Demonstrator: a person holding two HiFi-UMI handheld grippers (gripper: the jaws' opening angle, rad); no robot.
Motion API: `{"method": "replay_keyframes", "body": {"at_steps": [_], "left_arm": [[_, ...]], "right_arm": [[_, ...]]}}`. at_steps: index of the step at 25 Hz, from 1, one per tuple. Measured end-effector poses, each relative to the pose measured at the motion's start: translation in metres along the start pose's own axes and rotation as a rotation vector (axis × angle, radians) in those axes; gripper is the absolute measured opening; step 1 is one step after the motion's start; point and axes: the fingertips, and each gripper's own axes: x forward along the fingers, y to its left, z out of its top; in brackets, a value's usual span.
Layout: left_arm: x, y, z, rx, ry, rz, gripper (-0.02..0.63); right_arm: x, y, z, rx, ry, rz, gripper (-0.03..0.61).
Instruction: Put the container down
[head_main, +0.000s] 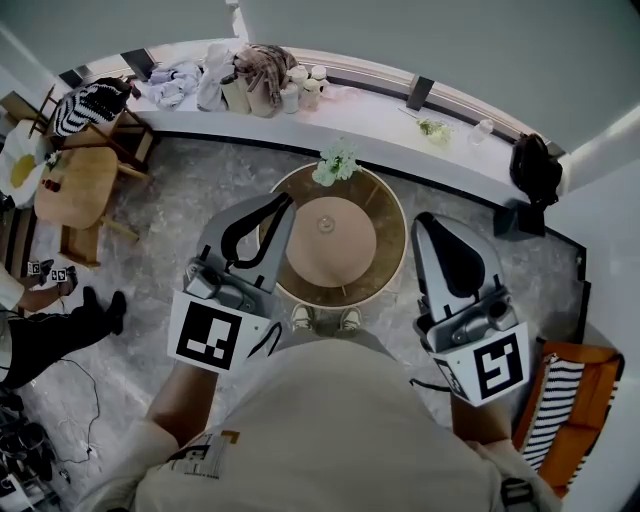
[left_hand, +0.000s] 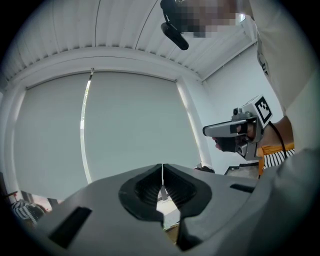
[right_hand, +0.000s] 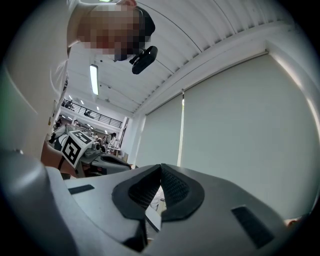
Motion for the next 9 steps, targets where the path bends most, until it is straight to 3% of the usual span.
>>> {"method": "replay_keyframes", "body": {"at_steps": [9], "left_arm": [[-0.0005,0.0031,0.0009,0.004,0.012,0.001,0.014]], "right_arm": [[-0.0001,-0.0045,0.0078,0.019,-0.033,-0.015,0.008]]}}
